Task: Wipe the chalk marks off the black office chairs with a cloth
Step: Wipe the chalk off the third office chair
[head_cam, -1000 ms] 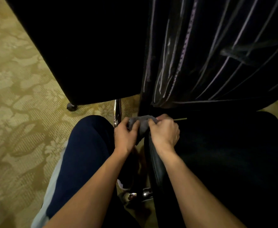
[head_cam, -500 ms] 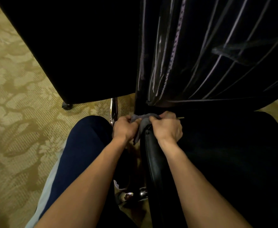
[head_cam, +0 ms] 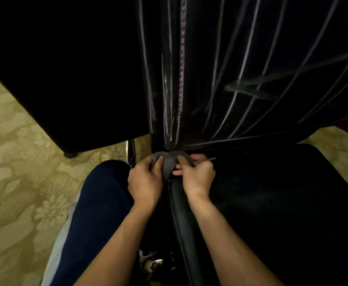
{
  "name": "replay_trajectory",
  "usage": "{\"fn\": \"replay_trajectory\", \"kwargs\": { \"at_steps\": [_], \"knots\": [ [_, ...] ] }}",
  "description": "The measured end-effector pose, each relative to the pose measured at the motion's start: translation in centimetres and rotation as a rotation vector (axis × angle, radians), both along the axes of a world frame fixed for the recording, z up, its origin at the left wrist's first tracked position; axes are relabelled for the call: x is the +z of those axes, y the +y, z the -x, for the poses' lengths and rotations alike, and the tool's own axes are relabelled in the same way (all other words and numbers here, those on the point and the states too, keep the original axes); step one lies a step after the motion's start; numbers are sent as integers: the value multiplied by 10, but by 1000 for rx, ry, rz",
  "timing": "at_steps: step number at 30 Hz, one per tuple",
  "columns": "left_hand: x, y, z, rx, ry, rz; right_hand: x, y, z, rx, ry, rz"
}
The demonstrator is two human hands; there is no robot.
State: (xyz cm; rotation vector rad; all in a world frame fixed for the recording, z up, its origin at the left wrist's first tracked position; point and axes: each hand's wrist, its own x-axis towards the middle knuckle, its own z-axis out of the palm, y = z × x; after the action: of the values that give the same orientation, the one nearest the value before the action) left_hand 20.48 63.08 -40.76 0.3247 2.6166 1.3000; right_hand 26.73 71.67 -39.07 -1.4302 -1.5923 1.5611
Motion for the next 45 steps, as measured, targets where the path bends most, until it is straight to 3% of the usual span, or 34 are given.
{"fn": "replay_trajectory", "kwargs": {
  "at_steps": [2,5,12,21,27,31,35,38,41,45],
  "knots": [
    [-1,2,4,-7,-17,67,9,12,2,30,-13,188],
    [1,1,9,-10,-130,28,21,17,1,48,-9,267],
    [27,3,-12,-8,-164,-476,28,7,-10,-31,234,133],
    [2,22,-20,122,-140,-362,8,15,-1,-135,154,268],
    [10,39,-16,95,-61,-252,5,21,2,-147,136,146],
    [11,57,-8,85,-85,-255,-2,25,-4,-139,147,-61],
    [16,72,-20,-10,85,-281,-6,44,-18,-174,42,-282],
    [13,82,-31,-130,160,-250,-4,66,-24,-312,167,-114],
    [22,108,-43,-200,93,-295,-5,86,-39,-440,183,-170],
    [26,150,-70,-286,-193,-401,3,121,-75,-591,217,-179]
  ]
}}
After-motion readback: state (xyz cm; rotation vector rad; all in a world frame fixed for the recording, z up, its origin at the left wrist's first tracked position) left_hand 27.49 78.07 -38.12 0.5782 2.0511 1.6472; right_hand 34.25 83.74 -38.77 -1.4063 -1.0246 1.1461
